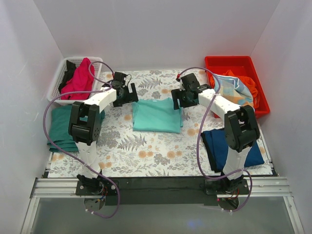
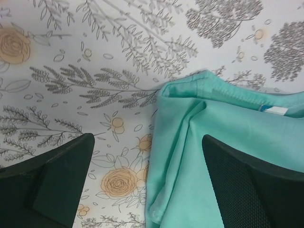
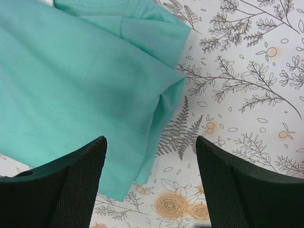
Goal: Fold and stack the t-shirts
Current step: Smooth out wrinkles on the folded tshirt, then put the neatly folded tshirt into the corner of the board with the right arm
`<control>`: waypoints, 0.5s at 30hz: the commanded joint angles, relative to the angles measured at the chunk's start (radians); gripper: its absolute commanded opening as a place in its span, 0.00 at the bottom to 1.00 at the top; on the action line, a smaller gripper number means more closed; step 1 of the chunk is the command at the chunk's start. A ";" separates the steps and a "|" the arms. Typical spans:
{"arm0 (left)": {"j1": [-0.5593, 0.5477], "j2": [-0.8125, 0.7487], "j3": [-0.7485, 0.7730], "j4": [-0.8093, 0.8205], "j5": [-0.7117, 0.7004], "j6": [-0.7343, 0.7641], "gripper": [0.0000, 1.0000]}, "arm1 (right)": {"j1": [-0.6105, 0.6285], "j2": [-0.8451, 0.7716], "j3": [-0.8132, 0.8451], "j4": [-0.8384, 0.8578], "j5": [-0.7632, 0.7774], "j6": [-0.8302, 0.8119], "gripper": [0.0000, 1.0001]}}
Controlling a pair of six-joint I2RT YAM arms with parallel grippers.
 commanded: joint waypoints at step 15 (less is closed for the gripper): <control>0.028 -0.021 -0.052 -0.175 -0.279 -0.184 0.96 | -0.149 0.047 -0.277 0.344 -0.471 0.046 0.86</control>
